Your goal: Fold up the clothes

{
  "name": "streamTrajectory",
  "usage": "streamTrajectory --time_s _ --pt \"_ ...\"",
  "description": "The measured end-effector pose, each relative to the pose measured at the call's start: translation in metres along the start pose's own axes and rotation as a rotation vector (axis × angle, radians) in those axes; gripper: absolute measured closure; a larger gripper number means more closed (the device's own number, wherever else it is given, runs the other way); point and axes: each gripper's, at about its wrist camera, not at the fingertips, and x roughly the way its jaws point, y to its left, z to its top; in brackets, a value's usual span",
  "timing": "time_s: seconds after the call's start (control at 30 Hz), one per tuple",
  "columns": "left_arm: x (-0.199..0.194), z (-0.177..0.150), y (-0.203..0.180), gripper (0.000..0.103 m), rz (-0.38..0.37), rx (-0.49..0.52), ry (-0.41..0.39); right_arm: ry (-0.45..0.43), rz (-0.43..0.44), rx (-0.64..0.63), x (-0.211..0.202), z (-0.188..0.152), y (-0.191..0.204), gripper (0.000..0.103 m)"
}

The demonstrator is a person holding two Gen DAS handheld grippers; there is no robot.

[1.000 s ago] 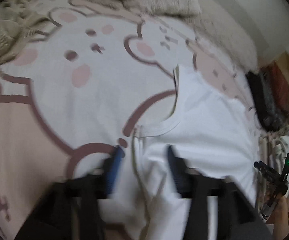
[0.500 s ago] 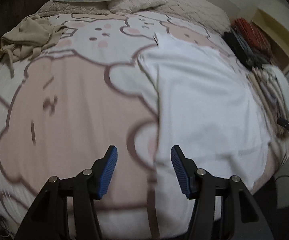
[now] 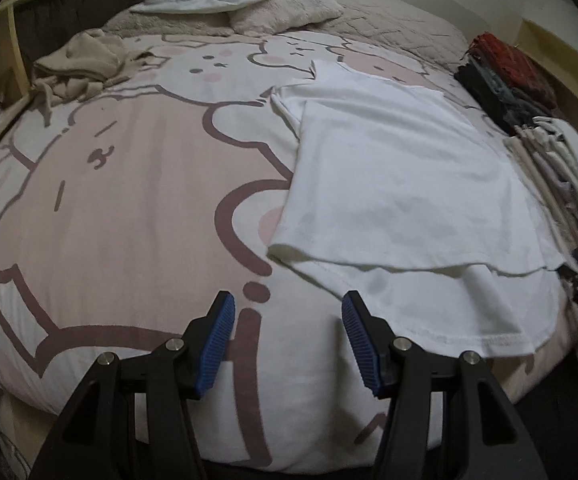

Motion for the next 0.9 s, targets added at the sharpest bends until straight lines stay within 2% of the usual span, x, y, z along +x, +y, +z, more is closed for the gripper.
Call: streamTrajectory --time_s 0.17,0.33,0.37,0.4,0.47,0.5,0.57,0.73,0.9 --pt "0.007 -0.002 -0.016 0.047 0.088 0.063 -0.017 -0.118 -0.164 -0.253 -0.004 0.002 0.032 0.040" --pt "0.013 0.000 -0.015 0.047 0.116 0.044 -0.010 -0.231 -0.325 -0.533 -0.003 -0.007 0.074 0.040" --pt "0.015 0.002 -0.016 0.047 0.127 0.037 -0.009 -0.232 -0.346 -0.553 0.000 -0.006 0.076 0.052" --pt "0.016 0.003 -0.016 0.047 0.132 0.028 -0.007 -0.218 -0.351 -0.542 0.002 -0.004 0.073 0.075" --pt "0.017 0.005 -0.016 0.047 0.142 0.011 -0.004 -0.192 -0.360 -0.520 0.006 0.001 0.067 0.092" --pt "0.018 0.006 -0.015 0.047 0.140 -0.002 0.000 -0.174 -0.357 -0.497 0.008 0.003 0.061 0.095" --pt "0.019 0.007 -0.014 0.047 0.137 -0.016 0.007 -0.127 -0.329 -0.417 0.010 0.008 0.041 0.098" --pt "0.020 0.006 -0.020 0.047 0.163 0.023 0.007 -0.050 -0.268 -0.200 0.015 0.019 -0.006 0.098" --pt "0.032 0.016 -0.026 0.035 0.193 0.034 -0.015 -0.003 -0.197 -0.129 0.030 0.022 -0.013 0.098"
